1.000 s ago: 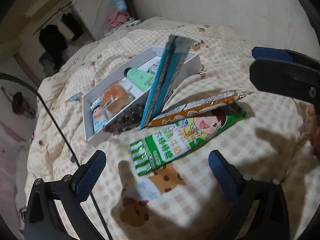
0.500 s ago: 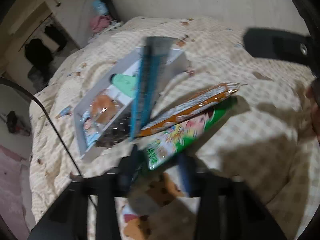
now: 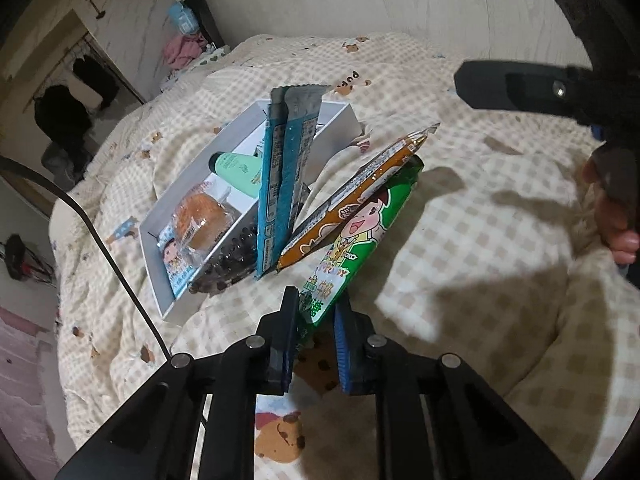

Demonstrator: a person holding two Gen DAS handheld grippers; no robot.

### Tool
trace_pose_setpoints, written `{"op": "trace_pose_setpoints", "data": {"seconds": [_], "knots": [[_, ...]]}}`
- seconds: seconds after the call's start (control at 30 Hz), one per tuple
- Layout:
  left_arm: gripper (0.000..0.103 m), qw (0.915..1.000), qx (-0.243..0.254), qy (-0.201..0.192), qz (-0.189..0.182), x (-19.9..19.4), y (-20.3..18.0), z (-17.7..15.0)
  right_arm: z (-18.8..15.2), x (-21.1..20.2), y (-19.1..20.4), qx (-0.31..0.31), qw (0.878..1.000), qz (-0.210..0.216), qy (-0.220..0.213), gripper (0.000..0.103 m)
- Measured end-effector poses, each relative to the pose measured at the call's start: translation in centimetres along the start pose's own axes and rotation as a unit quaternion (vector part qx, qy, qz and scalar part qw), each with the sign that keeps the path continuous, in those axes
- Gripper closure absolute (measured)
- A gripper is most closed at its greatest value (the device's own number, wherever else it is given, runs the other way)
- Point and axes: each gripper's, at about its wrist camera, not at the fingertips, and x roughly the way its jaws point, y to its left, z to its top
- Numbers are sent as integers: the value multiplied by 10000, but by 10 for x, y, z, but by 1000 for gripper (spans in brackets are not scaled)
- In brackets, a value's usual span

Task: Organize objects
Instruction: 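Close the left gripper on the green-and-white candy packet and lift it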

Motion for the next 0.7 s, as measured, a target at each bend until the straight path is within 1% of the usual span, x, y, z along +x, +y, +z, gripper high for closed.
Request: {"op": "trace_pose_setpoints", "data": {"seconds": [0.07,0.13,0.17,0.27,0.3,0.43,0.57,0.6,0.63,0.7], "knots": [[87,10000,10,-39,38,-7,2,-2,0,-1,-1,39,10000,6,2,2],[87,9985,205,-181,470,-15,3,-5,-1,1,-3,78,10000,9,15,2],[88,9980,239,-184,557,-17,5,-6,-1,1,-4,99,9999,7,20,2],[90,9995,60,-82,289,-24,16,-14,-2,3,-5,160,9999,-1,58,2],[90,9996,26,-55,285,-25,20,-17,-2,2,-6,177,9998,0,56,2],[91,9984,230,55,504,-34,20,-35,-1,3,-7,197,9998,-2,62,2],[89,9955,629,123,696,-41,10,-53,0,5,-8,190,9998,-7,89,2],[88,9956,700,97,620,-41,8,-55,0,5,-8,190,9998,-13,94,2],[85,9961,722,48,512,-42,8,-56,0,5,-8,189,9998,-10,90,2],[74,9976,639,-60,266,-48,9,-56,0,5,-8,190,9998,-11,90,2]]}}
